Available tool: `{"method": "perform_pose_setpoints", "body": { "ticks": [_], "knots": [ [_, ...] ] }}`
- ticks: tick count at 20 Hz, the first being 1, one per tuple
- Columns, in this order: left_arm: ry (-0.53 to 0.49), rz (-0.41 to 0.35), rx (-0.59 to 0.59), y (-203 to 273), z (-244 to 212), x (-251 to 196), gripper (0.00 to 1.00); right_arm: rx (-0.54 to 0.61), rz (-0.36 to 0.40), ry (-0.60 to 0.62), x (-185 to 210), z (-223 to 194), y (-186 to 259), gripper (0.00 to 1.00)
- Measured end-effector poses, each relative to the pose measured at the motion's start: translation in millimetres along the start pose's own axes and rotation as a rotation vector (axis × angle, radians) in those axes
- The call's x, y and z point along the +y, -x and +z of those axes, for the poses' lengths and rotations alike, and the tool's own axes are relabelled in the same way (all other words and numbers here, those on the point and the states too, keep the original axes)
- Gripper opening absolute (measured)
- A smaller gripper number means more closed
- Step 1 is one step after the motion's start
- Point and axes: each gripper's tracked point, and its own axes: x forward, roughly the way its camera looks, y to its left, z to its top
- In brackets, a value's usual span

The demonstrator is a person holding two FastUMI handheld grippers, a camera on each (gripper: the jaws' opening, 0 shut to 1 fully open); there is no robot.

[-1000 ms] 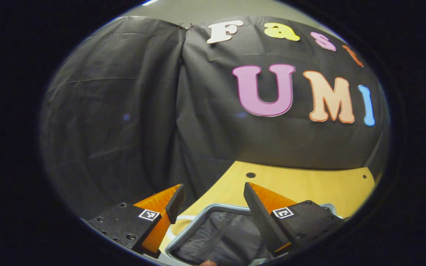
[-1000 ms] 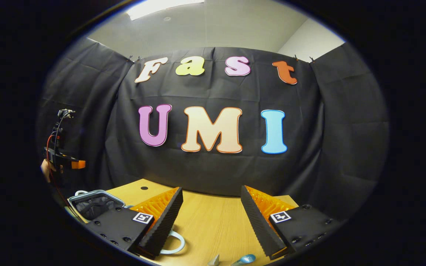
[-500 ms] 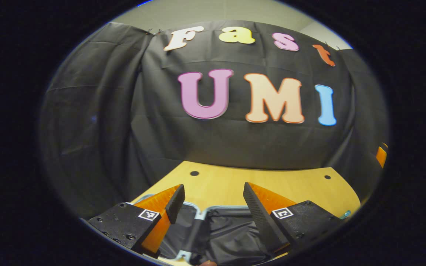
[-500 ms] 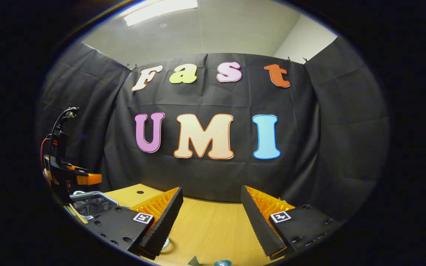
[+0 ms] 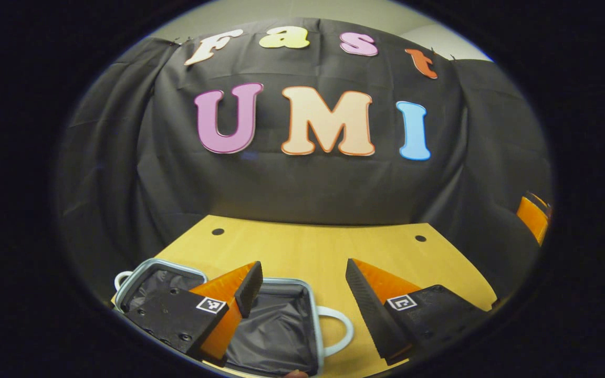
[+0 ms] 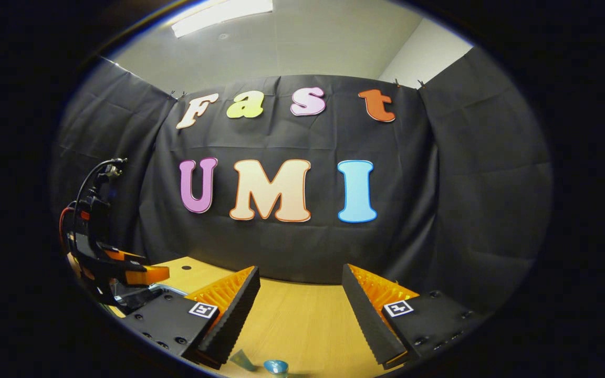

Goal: First open the suitcase, pack the skin care products into it, and then close the suitcase.

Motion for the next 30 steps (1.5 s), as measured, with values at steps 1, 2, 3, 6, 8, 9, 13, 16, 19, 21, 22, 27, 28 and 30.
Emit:
{"method": "perform_pose_setpoints", "body": {
  "ticks": [1, 2, 3, 6, 8, 9, 13, 16, 19, 21, 22, 27, 28, 30],
  "knots": [
    [0.007, -0.019, 0.012, -1, -7, -13, 0.95, 0.000, -0.002, -0.001, -5, 0, 2, 0.98],
    [0.011, -0.037, 0.028, -1, -13, -26, 0.94, 0.001, -0.004, -0.001, -10, -1, 3, 0.98],
    [0.011, -0.054, 0.044, -2, -21, -38, 0.93, 0.003, -0.006, 0.000, -14, -2, 4, 0.98],
    [-0.002, -0.112, 0.104, -1, -49, -75, 0.92, 0.015, -0.010, 0.000, -27, -8, 8, 0.98],
    [-0.015, -0.149, 0.141, 1, -66, -96, 0.92, 0.023, -0.013, -0.002, -34, -11, 10, 0.98],
    [-0.021, -0.164, 0.161, 1, -76, -105, 0.92, 0.027, -0.012, -0.003, -37, -13, 10, 0.98],
    [-0.005, -0.215, 0.240, 6, -110, -137, 0.92, 0.042, -0.006, 0.005, -49, -21, 14, 0.98],
    [0.016, -0.243, 0.282, 10, -129, -155, 0.93, 0.056, 0.003, 0.006, -55, -27, 17, 0.98],
    [0.018, -0.236, 0.331, 7, -154, -162, 0.94, 0.070, 0.015, 0.006, -60, -33, 20, 0.98],
    [0.021, -0.222, 0.374, 7, -173, -166, 0.91, 0.079, 0.026, 0.009, -62, -35, 22, 0.98],
    [0.027, -0.216, 0.392, 7, -181, -167, 0.90, 0.083, 0.033, 0.012, -62, -37, 23, 0.98],
    [0.039, -0.182, 0.427, -4, -209, -173, 0.42, 0.110, 0.084, 0.023, -60, -50, 29, 0.98],
    [0.040, -0.176, 0.420, -4, -209, -174, 0.37, 0.114, 0.096, 0.022, -58, -54, 30, 0.98],
    [0.045, -0.176, 0.406, -8, -206, -174, 0.23, 0.124, 0.122, 0.016, -52, -62, 32, 0.98]
  ]
}}
